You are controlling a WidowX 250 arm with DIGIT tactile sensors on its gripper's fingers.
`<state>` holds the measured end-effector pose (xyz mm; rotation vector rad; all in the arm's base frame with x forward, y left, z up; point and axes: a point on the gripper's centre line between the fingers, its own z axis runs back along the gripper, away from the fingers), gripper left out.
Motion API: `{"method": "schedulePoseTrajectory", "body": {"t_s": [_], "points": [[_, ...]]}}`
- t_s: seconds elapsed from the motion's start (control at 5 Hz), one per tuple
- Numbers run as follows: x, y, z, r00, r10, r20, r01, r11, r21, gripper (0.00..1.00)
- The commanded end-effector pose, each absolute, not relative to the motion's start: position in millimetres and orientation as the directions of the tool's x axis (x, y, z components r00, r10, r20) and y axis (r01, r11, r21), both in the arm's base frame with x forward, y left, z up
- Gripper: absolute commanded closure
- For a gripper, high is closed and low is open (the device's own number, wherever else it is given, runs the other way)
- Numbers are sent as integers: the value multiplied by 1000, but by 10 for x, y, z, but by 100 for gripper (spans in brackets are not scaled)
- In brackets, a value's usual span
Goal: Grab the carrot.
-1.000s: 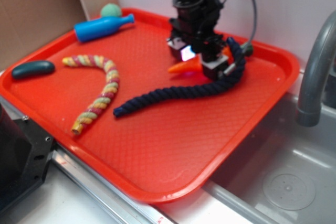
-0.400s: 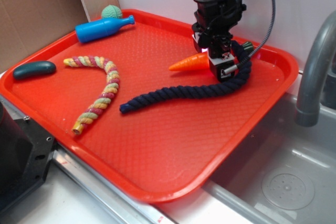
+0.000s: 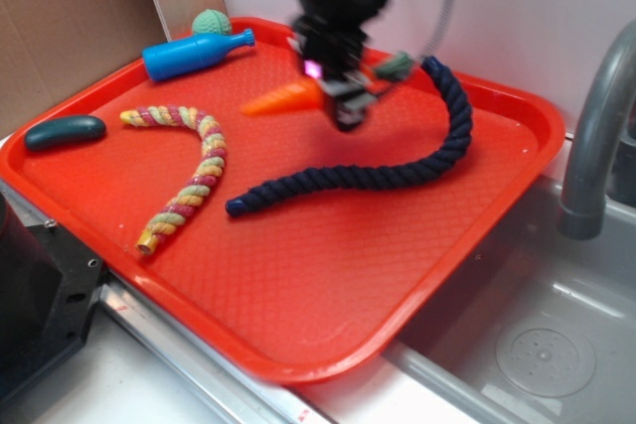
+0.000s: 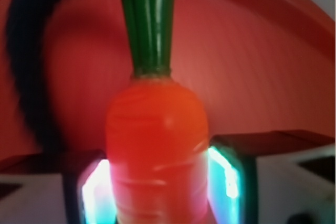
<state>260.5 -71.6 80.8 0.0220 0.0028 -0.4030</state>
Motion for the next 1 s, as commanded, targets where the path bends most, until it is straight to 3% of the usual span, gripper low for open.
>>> {"method": "schedulePoseTrajectory", "body": {"t_s": [0.0, 0.2, 0.6, 0.8], "points": [[2045, -181, 1725, 997, 23, 77, -23, 1000, -6, 100], [1986, -6, 1973, 995, 54, 86, -51, 998, -31, 100], [2006, 14, 2406, 968, 27, 248, -21, 999, -27, 100], [2030, -9, 2396, 967, 32, 253, -29, 999, -16, 100]]}}
